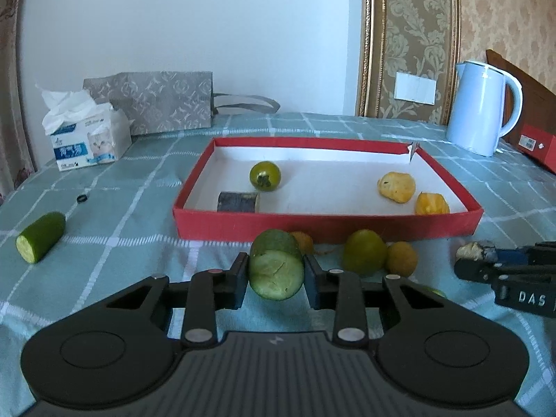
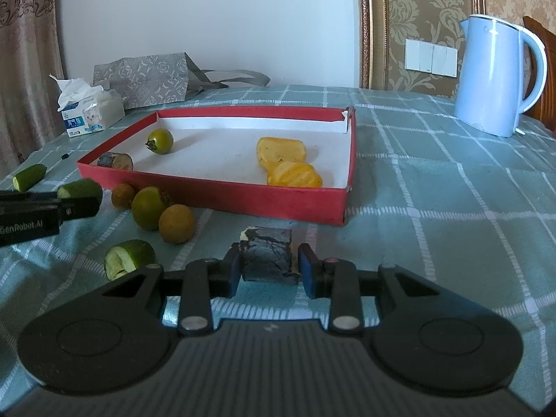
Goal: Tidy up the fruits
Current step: 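Carry the cucumber chunk into the tray and open the left gripper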
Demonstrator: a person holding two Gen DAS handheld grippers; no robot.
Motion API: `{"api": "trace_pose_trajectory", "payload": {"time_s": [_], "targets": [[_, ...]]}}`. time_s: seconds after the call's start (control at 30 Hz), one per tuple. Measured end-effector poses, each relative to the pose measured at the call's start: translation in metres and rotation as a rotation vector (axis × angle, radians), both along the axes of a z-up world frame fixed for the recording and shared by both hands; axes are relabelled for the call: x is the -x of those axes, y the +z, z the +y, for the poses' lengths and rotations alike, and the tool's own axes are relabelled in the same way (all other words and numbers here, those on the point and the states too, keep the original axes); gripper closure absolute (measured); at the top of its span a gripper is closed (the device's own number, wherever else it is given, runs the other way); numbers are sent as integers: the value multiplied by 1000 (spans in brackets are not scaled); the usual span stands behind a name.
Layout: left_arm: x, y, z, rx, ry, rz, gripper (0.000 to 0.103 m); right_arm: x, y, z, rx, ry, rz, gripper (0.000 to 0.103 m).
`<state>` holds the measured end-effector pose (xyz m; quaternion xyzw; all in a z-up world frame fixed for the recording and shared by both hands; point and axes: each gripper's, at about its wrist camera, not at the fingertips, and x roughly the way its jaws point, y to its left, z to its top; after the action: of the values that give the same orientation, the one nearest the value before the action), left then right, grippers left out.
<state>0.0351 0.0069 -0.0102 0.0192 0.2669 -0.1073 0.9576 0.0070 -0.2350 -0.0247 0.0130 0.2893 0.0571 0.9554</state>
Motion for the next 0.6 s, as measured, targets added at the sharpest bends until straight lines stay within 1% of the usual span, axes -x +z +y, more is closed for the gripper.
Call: {"api": "trace_pose_trajectory", "payload": {"time_s": [0.1,0.23,0.3,0.43,0.6], "targets": [[-7,9,-4,12,-16,-8,71,0,0,0,1,0,0,71],[-19,22,-15,-8,-26,-44,71,0,0,0,1,0,0,71],[-29,25,-19,-6,-30,-46,71,0,0,0,2,1,0,71],[-55,24,-27,4,-31,-9,71,0,-1,0,0,2,4,70],[-85,13,-36,5,-34,53,71,0,-1,0,0,2,5,70]]}}
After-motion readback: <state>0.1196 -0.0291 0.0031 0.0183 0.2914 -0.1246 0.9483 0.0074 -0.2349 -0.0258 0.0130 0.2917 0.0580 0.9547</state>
